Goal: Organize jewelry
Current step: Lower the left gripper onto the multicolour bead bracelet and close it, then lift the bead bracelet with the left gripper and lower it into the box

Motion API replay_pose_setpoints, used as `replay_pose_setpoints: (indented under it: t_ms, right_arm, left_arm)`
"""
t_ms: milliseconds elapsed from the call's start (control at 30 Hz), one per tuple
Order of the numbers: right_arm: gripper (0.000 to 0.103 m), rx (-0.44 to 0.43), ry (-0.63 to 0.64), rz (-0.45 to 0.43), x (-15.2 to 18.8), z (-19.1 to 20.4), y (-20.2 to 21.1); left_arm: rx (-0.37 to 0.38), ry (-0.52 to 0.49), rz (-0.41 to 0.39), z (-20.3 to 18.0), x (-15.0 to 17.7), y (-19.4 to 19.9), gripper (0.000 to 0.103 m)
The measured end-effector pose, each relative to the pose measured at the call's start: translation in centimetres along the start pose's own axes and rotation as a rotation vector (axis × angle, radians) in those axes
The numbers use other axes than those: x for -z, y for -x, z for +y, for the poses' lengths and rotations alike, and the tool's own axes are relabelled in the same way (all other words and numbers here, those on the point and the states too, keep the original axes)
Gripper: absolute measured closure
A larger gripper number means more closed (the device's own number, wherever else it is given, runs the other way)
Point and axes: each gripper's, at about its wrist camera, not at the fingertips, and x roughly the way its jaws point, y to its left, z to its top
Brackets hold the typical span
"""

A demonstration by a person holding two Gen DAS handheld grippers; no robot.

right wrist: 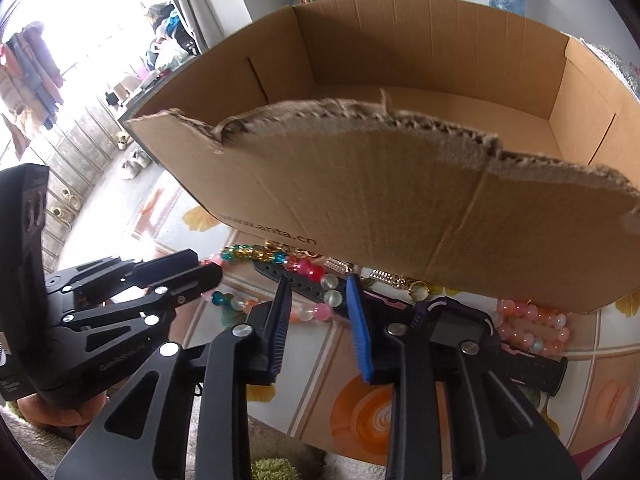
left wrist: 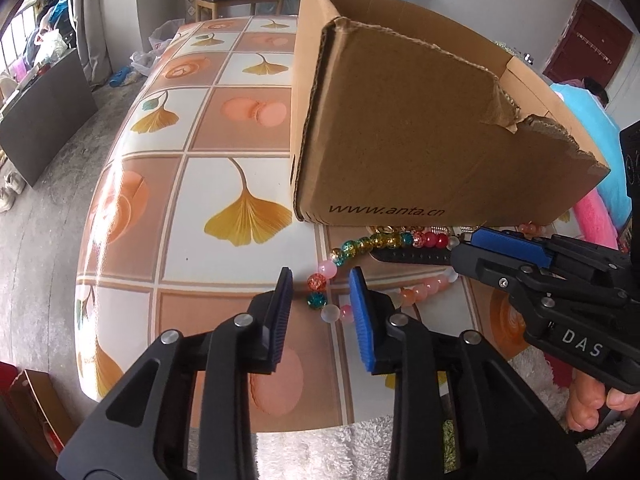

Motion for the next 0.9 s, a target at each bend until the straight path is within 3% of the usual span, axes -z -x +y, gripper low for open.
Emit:
replay_pose_setpoints:
  t_ms: [333, 467, 900]
  right_arm:
    - [0.093, 0.012, 0.011, 0.007, 0.2, -0.1, -0.5]
    - [0.093, 0.010, 0.010, -0.007, 0.3, -0.1, 0.1]
    - [0.093, 0.016, 0.063, -0.095, 1.4, 0.9, 3.1]
  left_arm:
    - [-0.100, -0.087, -0.006, -1.2, -0.1, -0.2, 0.090]
    - [-0.100, -0.088, -0.015, -1.2, -0.1, -0.1, 0.094]
    - [-0.111, -0.108, -0.094, -2.0, 0.7, 3.1, 0.095]
